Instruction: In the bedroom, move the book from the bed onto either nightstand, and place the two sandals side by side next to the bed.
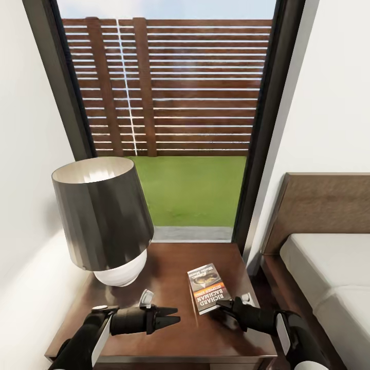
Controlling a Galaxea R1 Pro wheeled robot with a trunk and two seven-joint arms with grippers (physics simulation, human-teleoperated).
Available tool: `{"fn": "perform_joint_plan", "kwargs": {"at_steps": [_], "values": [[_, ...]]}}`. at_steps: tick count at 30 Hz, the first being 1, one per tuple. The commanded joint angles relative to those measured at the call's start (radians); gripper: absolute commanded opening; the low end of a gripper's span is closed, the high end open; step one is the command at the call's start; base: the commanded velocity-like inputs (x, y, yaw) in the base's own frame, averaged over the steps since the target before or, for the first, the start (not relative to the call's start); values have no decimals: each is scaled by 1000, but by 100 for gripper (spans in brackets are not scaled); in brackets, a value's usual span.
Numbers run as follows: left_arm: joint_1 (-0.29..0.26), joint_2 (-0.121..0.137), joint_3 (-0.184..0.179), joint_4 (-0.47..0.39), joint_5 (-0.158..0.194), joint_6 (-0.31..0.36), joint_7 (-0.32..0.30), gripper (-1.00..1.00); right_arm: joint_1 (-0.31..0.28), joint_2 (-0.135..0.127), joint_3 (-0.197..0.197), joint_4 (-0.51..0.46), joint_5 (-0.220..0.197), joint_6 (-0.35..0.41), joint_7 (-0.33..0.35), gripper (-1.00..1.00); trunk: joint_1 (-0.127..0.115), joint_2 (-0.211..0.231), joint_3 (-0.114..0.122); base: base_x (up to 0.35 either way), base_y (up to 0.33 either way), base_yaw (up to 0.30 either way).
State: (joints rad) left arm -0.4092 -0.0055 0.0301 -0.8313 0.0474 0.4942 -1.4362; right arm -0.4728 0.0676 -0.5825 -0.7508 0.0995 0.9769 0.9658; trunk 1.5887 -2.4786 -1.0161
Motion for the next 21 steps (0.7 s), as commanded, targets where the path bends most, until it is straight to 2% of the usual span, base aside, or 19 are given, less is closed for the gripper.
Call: {"fn": "perform_joint_plan", "kwargs": {"at_steps": [1,21], "values": [[0,-1,2,0,-1,11,-4,100,-1,1,-6,-1,9,6,8,-100,0,0,-1,0,0,0],[0,-1,2,0,-1,11,-4,100,-1,3,-6,2,9,6,8,-100,4,-7,-4,0,0,0]]}}
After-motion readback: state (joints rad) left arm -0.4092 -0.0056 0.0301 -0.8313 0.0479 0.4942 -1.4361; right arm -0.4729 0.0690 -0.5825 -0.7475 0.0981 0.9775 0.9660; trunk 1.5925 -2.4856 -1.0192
